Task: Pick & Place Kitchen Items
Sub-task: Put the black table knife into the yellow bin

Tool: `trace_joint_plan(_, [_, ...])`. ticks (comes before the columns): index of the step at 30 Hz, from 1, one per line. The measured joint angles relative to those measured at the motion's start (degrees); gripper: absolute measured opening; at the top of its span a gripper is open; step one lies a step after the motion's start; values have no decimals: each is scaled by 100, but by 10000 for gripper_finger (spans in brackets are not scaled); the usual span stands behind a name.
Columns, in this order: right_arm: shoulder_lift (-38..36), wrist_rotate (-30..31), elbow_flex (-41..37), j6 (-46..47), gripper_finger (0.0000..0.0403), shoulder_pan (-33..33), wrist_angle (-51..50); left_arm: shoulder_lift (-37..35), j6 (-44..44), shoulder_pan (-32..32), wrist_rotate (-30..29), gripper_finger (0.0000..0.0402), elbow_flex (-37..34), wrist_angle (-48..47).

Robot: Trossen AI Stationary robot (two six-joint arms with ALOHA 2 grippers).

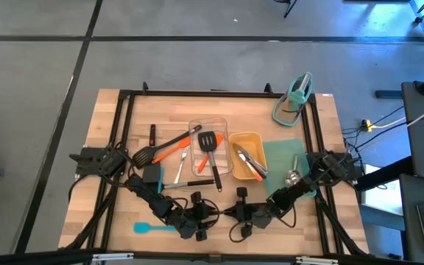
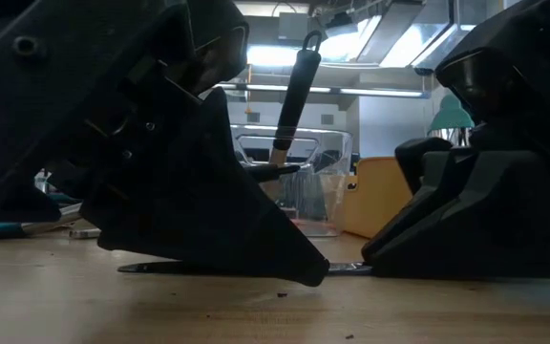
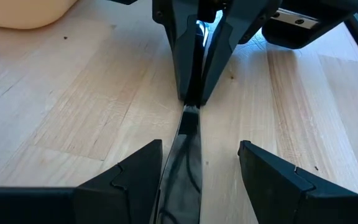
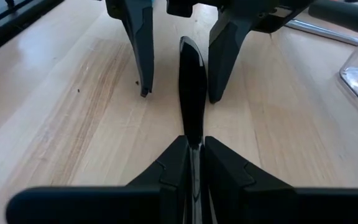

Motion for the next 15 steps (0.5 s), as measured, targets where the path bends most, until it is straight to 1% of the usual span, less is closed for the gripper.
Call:
trace_joint_plan(10, [-14,70,82,-76,52,52,-143,0,-7,39,69,210,0,-2])
trace_joint_plan(15, [-247,-1,82,-139,52,58,-531,0,-4,44,82,210,0,-2])
